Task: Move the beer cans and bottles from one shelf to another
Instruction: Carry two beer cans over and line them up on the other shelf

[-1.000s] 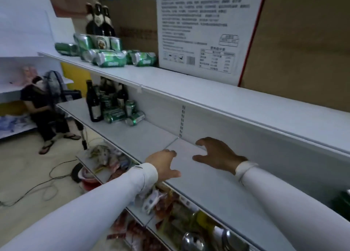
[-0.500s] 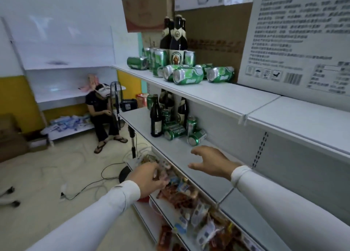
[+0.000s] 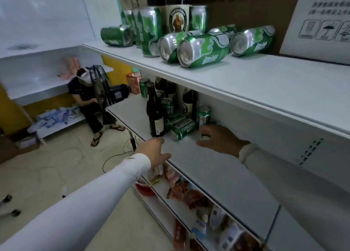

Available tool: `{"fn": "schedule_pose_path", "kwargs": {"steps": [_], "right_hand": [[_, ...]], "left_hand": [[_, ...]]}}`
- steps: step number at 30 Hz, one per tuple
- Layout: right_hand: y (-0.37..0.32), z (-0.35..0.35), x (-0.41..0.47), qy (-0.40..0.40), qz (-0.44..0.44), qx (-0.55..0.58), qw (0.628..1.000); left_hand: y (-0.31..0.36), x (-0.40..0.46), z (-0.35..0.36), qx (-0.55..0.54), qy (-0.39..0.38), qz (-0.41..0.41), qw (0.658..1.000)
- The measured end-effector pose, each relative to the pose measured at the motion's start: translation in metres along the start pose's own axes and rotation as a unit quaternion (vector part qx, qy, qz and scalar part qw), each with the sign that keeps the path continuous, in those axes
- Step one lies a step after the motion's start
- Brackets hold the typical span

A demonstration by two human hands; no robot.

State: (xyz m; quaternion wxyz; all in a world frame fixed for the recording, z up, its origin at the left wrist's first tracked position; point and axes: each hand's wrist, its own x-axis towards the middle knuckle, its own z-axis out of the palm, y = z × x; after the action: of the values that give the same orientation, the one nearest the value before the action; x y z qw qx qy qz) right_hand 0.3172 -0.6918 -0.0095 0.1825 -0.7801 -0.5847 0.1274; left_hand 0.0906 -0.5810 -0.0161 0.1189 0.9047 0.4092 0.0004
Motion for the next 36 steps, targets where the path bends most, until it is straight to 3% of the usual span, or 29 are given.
{"fn": "schedule_pose_path", "kwargs": {"steps": [11, 16, 21, 36], "right_hand": [[0.025, 0.035, 0.01, 0.037, 0.187, 0.008, 0.982], [0.01, 0.048, 0.008, 0.069, 0.299, 0.016, 0.951], [0.009, 0.063, 0.013, 0.068, 0.375, 0.053, 0.923], [0.034, 0.081, 0.049, 0.167, 0.402, 0.12, 0.892]], "left_hand": [[-0.003, 0.11, 0.013, 0.053, -0.052, 0.076, 0.994], [-0.006, 0.135, 0.014, 0.078, -0.051, 0.157, 0.983], [-0.009, 0.155, 0.019, 0.087, -0.074, 0.162, 0.98], [-0.009, 0.15, 0.04, -0.005, -0.04, 0.097, 0.995]]}}
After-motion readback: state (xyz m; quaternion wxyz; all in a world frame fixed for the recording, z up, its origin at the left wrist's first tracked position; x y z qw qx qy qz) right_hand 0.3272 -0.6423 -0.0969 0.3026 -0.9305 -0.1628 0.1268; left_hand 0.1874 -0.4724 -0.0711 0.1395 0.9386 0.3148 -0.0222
